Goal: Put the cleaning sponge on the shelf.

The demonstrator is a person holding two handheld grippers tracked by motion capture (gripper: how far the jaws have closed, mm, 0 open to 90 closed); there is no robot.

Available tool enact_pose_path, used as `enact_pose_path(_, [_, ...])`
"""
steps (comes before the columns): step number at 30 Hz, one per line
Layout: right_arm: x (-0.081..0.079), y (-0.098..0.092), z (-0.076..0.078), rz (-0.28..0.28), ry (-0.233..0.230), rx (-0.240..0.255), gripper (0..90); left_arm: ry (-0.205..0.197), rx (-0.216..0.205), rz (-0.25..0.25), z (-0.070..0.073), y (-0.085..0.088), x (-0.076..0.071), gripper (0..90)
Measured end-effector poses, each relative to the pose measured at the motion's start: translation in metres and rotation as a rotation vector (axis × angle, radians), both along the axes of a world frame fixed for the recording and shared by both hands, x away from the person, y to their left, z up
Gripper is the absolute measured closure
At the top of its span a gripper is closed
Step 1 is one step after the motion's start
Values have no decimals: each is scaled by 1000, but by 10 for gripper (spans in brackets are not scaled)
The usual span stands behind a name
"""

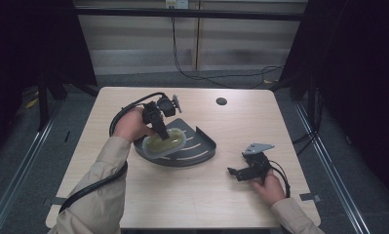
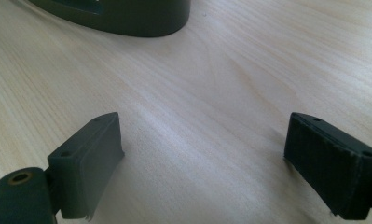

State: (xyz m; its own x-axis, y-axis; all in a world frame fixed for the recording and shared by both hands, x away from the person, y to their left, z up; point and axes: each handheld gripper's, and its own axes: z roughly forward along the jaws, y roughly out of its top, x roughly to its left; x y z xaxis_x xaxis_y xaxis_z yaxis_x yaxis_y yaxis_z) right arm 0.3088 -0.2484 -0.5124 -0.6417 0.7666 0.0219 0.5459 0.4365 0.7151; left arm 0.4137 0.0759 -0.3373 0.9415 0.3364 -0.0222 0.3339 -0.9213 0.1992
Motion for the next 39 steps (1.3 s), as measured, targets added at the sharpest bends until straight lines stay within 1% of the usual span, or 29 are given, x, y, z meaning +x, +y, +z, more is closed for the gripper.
enact_pose_path(3, [0, 0, 0, 0, 0, 0, 107, -5, -5, 19, 0, 2, 4, 716])
enact_pose_path(4, [0, 0, 0, 0, 0, 0, 108, -6, -15, 27, 0, 2, 4, 716])
enact_pose_path(8, [0, 0, 0, 0, 0, 0, 107, 3, -4, 32, -1, 5, 9, 716])
enact_pose_path(9, [0, 0, 0, 1, -1, 0, 108, -2, -13, 50, -3, 5, 9, 716])
enact_pose_path(10, [0, 0, 0, 0, 0, 0, 108, -6, -7, 42, -3, 5, 10, 716])
enact_pose_path(12, [0, 0, 0, 0, 0, 0, 108, 1, -8, 58, -4, 6, 11, 716])
enact_pose_path(13, [0, 0, 0, 2, -2, 0, 108, -5, -5, 55, -6, 6, 13, 716])
enact_pose_path(14, [0, 0, 0, 0, 0, 0, 108, 1, 0, 54, -6, 6, 14, 716])
enact_pose_path(16, [0, 0, 0, 0, 0, 0, 108, 2, -5, 66, -8, 7, 16, 716])
enact_pose_path(17, [0, 0, 0, 0, 0, 0, 108, -4, -14, 77, -9, 6, 16, 716])
enact_pose_path(18, [0, 0, 0, 0, 0, 0, 108, -4, -3, 75, -9, 7, 17, 716])
enact_pose_path(19, [0, 0, 0, 0, 0, 0, 108, -1, -7, 82, -10, 7, 18, 716])
enact_pose_path(20, [0, 0, 0, 0, 0, 0, 108, -5, -2, 77, -10, 7, 19, 716])
enact_pose_path(23, [0, 0, 0, 0, 0, 1, 108, -11, -11, 96, -12, 6, 21, 716])
enact_pose_path(24, [0, 0, 0, 0, 0, 0, 108, -13, -18, 110, -13, 6, 21, 716])
enact_pose_path(25, [0, 0, 0, 0, 0, 0, 108, -6, -10, 104, -13, 6, 23, 716])
enact_pose_path(26, [0, 0, 0, 0, 0, 1, 108, -8, -10, 106, -14, 6, 24, 716])
enact_pose_path(27, [0, 0, 0, 1, -1, 1, 108, -3, -10, 112, -14, 6, 25, 716])
enact_pose_path(29, [0, 0, 0, 0, 0, 1, 108, -9, -20, 127, -16, 7, 25, 716])
enact_pose_path(30, [0, 0, 0, 0, 0, 1, 108, -4, -15, 125, -16, 8, 27, 716])
enact_pose_path(31, [0, 0, 0, 0, 0, 1, 108, -9, -14, 123, -16, 8, 28, 716])
enact_pose_path(34, [0, 0, 0, 0, 0, 1, 108, -13, -23, 141, -18, 9, 29, 716])
enact_pose_path(36, [0, 0, 0, 1, 0, 1, 108, -15, -24, 156, -20, 11, 30, 716])
enact_pose_path(39, [0, 0, 0, 0, 0, 1, 108, -21, -22, 165, -22, 12, 33, 716])
